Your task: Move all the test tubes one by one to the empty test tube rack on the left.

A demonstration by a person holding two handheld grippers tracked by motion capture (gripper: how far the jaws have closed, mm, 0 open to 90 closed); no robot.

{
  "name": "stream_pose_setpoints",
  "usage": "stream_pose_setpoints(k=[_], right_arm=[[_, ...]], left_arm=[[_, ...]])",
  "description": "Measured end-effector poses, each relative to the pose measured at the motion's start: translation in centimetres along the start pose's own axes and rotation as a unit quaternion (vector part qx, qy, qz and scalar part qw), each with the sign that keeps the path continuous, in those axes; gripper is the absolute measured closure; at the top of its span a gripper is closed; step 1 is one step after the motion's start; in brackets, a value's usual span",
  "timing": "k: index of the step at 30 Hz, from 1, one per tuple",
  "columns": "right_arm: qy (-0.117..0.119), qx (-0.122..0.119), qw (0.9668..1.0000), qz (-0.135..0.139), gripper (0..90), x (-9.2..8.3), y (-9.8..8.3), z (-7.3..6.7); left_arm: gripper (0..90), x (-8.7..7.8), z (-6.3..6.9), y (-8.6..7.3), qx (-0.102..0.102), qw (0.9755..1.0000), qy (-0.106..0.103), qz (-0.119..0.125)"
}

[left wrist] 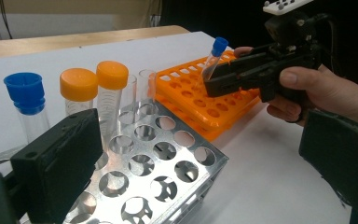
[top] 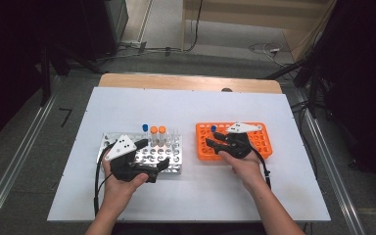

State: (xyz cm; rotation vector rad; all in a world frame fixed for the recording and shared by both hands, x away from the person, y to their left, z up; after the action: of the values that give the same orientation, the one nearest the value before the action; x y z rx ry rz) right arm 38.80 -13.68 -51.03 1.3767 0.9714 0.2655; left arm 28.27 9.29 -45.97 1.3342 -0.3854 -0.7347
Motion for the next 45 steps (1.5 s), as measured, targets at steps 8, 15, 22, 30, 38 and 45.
stream_pose_setpoints(k=[8, 15, 22, 30, 38, 45], right_arm=[[-0.047, -0.016, 0.9987, 0.001, 73.9, 0.8, 0.1, 0.5], [-0.042, -0.020, 0.9985, 0.027, 74.6, -0.2, 0.9, 0.5], [-0.033, -0.015, 0.9982, 0.049, 74.6, -2.3, 2.0, -0.1], [-0.006, -0.017, 0.9984, 0.053, 74.6, -4.8, 1.9, -2.2], [0.031, -0.017, 0.9985, 0.042, 74.6, -6.8, 0.3, -4.6], [0.068, -0.010, 0.9971, 0.034, 74.6, -7.9, -0.9, -6.5]], left_arm=[[0.0, 0.3, 0.3, -0.1, 0.000, 1.0000, -0.001, -0.001], [0.0, 0.6, 0.6, 0.0, 0.001, 1.0000, -0.006, 0.000], [0.0, 0.8, 1.2, 0.1, 0.002, 0.9999, -0.013, 0.001], [0.1, 1.2, 2.3, 0.2, 0.007, 0.9996, -0.029, -0.002], [2.3, 1.8, 3.8, 0.2, 0.006, 0.9986, -0.052, -0.005], [11.8, 2.1, 5.4, 0.3, 0.009, 0.9961, -0.088, -0.002]])
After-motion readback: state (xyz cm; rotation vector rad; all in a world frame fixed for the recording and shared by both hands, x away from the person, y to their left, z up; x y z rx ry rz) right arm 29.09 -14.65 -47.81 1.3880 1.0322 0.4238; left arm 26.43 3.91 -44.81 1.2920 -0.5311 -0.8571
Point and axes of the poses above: each handheld gripper's, and its own axes: x roughly forward along the jaws, y roughly out of its top, z roughly to its right, the point moved 7 cm from there along x, roughly forward along the jaws, and after that the axes turned 10 degrees about z, right-handed, at the moved point
